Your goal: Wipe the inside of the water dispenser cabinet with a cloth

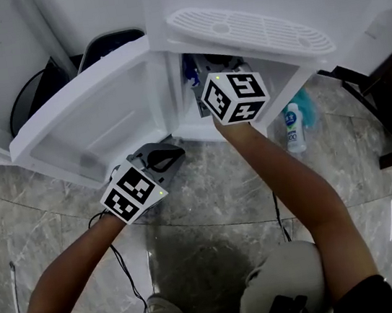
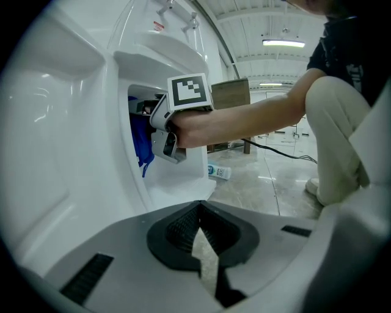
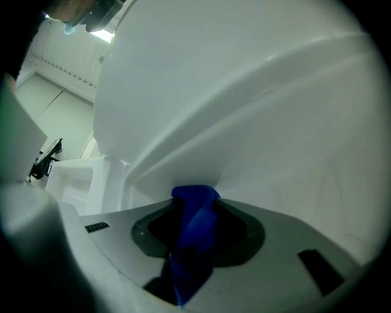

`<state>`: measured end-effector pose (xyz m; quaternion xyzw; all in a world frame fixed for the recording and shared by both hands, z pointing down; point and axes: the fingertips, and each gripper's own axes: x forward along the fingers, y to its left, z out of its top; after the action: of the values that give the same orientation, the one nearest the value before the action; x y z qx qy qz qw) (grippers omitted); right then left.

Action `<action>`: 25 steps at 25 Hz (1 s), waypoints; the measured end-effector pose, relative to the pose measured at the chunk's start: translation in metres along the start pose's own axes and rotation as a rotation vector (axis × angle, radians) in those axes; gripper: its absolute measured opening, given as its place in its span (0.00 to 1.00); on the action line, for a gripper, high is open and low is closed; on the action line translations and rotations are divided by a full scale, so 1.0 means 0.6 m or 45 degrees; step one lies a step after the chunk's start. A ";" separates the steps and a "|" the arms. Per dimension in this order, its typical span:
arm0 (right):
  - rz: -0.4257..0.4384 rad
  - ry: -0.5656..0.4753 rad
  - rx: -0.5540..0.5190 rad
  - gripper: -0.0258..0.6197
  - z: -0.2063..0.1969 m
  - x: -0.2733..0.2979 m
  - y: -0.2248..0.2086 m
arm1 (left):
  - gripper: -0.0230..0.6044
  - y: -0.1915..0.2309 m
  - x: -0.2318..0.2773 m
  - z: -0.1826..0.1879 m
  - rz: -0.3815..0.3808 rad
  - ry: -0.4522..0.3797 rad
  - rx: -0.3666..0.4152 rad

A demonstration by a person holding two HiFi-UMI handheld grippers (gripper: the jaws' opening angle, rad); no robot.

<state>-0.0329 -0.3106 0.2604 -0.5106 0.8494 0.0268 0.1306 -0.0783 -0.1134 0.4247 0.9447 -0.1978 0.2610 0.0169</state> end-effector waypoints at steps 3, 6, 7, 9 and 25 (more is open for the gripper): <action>-0.025 0.004 0.003 0.22 -0.001 0.013 -0.011 | 0.05 -0.004 0.004 0.007 -0.010 -0.005 0.012; -0.073 0.033 -0.006 0.22 -0.011 0.036 -0.036 | 0.05 -0.009 0.009 0.017 -0.021 -0.013 0.023; -0.086 0.049 -0.019 0.22 -0.014 0.046 -0.046 | 0.05 -0.011 0.009 0.021 -0.023 -0.019 0.025; -0.093 0.068 -0.060 0.22 -0.016 0.061 -0.057 | 0.05 -0.012 0.009 0.029 -0.026 -0.029 0.033; -0.035 0.063 -0.075 0.22 -0.009 0.046 -0.038 | 0.05 -0.013 0.003 0.031 -0.027 -0.029 0.031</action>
<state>-0.0262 -0.3463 0.2609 -0.5265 0.8440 0.0372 0.0948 -0.0648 -0.1092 0.4102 0.9498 -0.1847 0.2525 0.0060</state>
